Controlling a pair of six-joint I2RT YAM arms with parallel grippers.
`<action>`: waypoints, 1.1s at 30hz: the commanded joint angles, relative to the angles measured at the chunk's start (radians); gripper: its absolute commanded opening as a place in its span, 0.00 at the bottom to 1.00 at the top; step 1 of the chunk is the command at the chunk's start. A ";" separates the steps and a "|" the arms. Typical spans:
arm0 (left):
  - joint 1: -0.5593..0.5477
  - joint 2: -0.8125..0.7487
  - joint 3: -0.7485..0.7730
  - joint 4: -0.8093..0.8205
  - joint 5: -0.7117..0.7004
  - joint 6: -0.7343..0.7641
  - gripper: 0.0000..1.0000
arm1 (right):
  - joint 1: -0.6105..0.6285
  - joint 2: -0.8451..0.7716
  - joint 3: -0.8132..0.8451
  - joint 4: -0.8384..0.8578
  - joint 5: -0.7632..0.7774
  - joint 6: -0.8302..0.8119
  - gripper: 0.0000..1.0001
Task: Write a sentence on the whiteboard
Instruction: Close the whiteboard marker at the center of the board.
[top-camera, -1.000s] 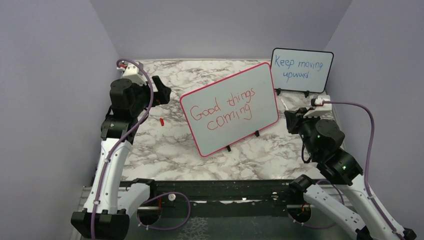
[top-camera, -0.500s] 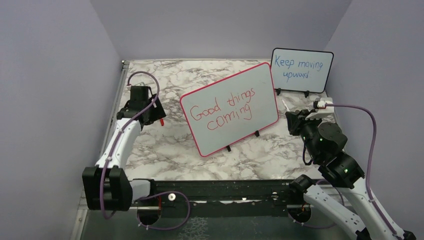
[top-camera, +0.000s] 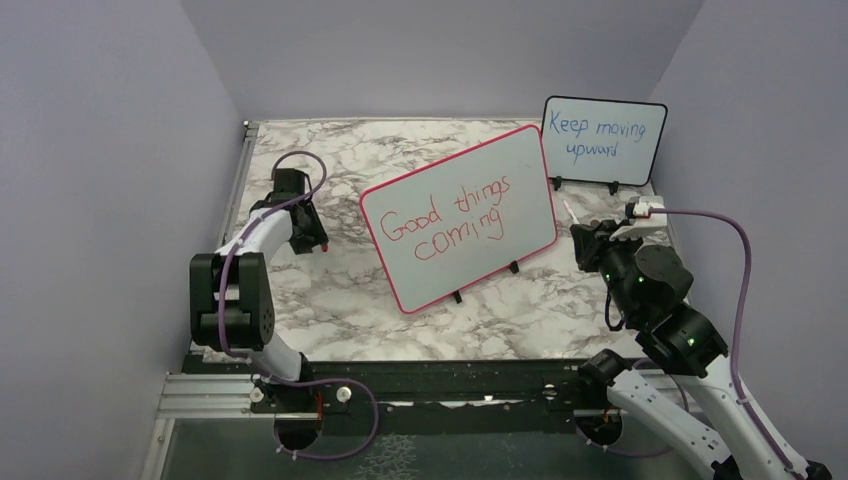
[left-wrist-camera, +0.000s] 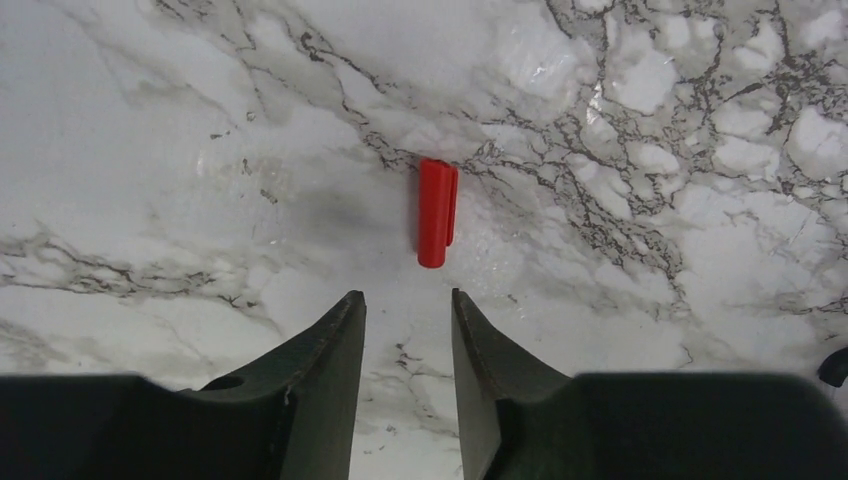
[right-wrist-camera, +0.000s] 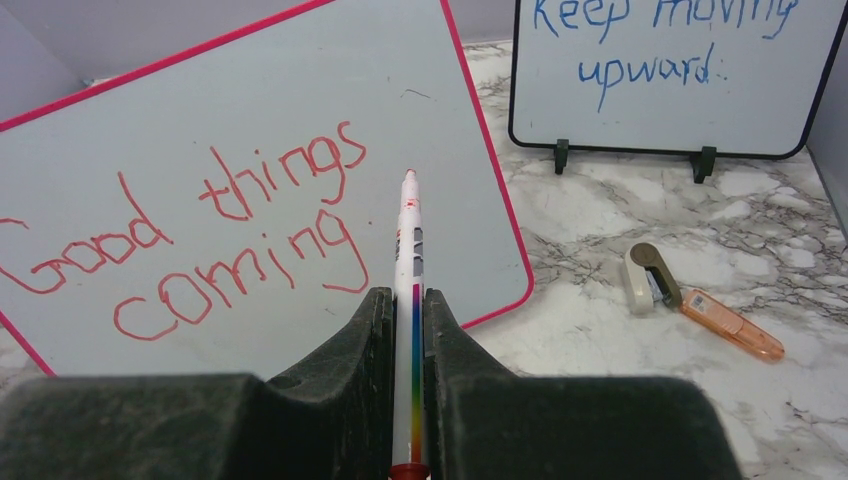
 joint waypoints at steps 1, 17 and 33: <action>0.004 0.050 0.060 0.043 0.043 0.017 0.35 | -0.004 -0.001 -0.008 0.000 -0.014 -0.013 0.01; 0.004 0.242 0.121 0.047 0.037 0.053 0.21 | -0.004 0.016 -0.010 0.004 -0.027 -0.021 0.01; 0.006 0.186 0.106 0.011 0.032 0.060 0.00 | -0.004 0.047 -0.008 0.036 -0.182 -0.054 0.01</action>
